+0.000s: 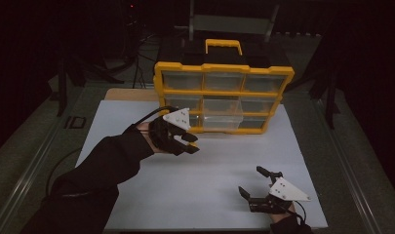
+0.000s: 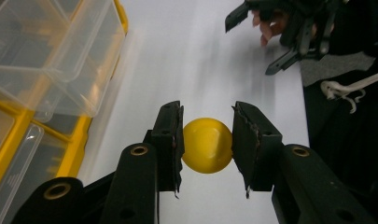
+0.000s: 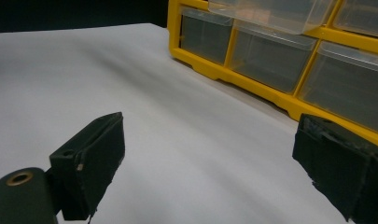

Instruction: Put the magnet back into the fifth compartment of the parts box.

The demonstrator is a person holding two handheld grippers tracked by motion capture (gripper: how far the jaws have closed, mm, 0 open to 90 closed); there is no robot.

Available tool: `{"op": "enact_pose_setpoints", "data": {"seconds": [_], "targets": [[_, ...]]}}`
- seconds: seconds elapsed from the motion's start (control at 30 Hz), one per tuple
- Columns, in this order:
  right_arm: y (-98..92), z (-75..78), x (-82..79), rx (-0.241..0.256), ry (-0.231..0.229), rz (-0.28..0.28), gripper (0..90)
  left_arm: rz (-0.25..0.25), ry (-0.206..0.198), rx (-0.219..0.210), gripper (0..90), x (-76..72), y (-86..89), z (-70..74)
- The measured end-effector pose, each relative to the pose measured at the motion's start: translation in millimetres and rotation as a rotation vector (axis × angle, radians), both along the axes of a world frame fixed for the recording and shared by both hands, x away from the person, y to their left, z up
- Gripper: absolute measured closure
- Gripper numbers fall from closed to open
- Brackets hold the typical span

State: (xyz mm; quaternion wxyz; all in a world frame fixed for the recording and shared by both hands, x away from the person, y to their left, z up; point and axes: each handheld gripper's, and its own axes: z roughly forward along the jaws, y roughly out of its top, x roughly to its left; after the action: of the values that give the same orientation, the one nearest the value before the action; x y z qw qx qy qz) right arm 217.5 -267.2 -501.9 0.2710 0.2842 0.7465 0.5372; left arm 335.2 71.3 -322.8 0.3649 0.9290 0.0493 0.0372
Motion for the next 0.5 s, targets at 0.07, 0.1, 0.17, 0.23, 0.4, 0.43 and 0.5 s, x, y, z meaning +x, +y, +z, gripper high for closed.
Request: {"op": "enact_pose_setpoints", "data": {"seconds": [0.07, 0.1, 0.17, 0.23, 0.4, 0.43, 0.5], "targets": [[-0.2, 0.0, 0.2, 0.000, -0.001, -0.001, 9.3, -0.004, -0.001, -0.002, 64.2, 1.1, -0.6, 3.4], [-0.2, 0.0, 0.2, 0.000, -0.002, -0.001, 9.3, -0.002, -0.003, -0.005, 64.2, 1.8, -1.0, 5.1], [-0.2, 0.0, 0.2, 0.000, -0.001, 0.000, 9.4, -0.008, -0.004, -0.006, 64.2, 2.5, -2.0, 8.2], [-0.2, 0.0, 0.2, 0.000, -0.001, 0.000, 9.4, -0.012, 0.002, -0.002, 64.2, 3.7, -3.8, 10.5], [0.0, 0.1, 0.2, 0.001, -0.004, 0.001, 9.3, -0.018, 0.010, 0.005, 64.2, 8.4, -9.3, 15.9], [0.0, 0.2, 0.2, -0.001, -0.004, 0.001, 9.3, -0.022, 0.009, 0.007, 64.2, 9.6, -10.2, 17.4], [-0.1, 0.3, 0.0, 0.001, -0.003, 0.001, 9.3, -0.022, 0.013, -0.002, 64.2, 11.8, -11.6, 20.5]]}}
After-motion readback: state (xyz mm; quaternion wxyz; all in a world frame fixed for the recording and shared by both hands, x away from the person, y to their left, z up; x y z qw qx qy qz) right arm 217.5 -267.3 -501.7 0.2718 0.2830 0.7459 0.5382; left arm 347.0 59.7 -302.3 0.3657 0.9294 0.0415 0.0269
